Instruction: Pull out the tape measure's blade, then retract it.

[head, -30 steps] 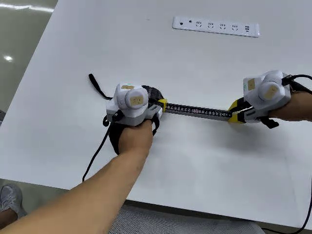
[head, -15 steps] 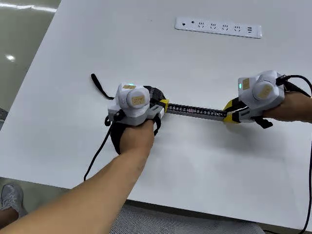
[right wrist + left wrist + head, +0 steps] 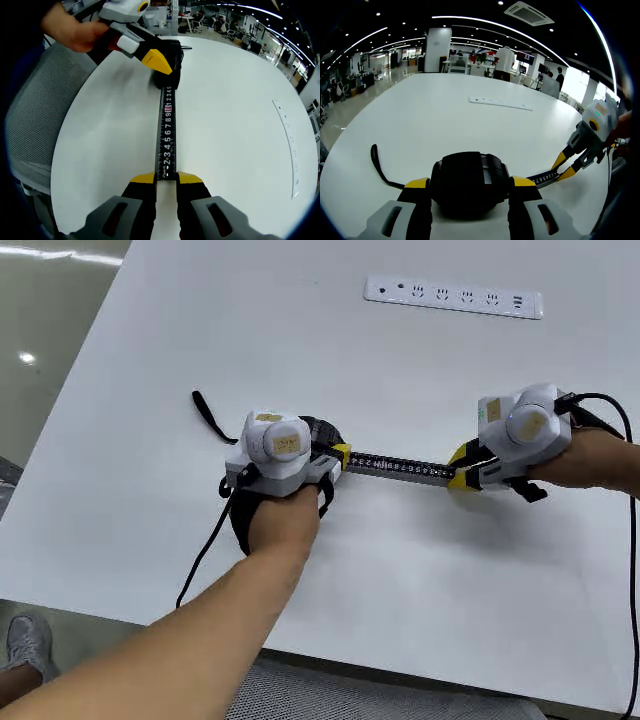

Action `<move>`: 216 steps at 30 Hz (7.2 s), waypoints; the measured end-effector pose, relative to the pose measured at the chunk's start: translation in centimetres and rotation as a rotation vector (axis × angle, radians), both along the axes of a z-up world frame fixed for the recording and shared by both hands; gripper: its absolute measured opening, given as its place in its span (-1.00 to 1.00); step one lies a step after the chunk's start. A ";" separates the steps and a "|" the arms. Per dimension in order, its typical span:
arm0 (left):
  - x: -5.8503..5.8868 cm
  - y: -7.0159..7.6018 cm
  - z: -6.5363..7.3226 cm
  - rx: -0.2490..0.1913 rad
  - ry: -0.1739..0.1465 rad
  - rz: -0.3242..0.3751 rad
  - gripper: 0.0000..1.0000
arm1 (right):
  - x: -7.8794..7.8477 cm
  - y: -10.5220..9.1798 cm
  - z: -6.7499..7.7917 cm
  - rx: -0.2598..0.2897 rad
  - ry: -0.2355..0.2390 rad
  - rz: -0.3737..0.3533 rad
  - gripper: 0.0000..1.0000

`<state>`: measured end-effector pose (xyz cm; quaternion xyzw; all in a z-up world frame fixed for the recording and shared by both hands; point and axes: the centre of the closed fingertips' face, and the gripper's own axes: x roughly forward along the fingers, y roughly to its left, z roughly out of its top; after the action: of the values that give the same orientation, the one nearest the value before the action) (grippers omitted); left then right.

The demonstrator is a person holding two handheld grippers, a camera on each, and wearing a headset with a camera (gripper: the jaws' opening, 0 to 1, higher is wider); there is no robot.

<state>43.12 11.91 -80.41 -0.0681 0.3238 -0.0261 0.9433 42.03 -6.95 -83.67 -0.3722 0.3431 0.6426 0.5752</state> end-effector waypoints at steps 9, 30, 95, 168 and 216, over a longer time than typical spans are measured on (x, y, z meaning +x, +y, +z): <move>0.0 0.1 0.0 -0.003 0.000 0.000 0.16 | 0.0 1.5 0.1 0.015 0.010 0.002 -0.78; -0.1 0.1 -0.1 -0.008 0.002 -0.001 0.16 | 0.0 4.8 0.1 0.045 0.013 0.015 -0.78; 0.0 0.1 -0.1 -0.036 0.005 0.000 0.16 | -0.6 12.4 0.0 0.112 0.019 0.022 -0.78; 0.0 -0.2 0.8 -0.021 -0.031 -0.059 0.32 | 0.2 12.2 0.4 0.180 0.017 -0.214 -0.55; -9.0 1.8 6.4 -0.013 -0.056 -0.320 0.89 | -8.1 0.2 10.2 0.481 0.039 -0.927 0.53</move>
<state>34.10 13.75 -73.98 -0.0212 0.3037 -0.1802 0.9353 33.94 -6.70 -73.50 -0.0265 0.3253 0.3877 0.8621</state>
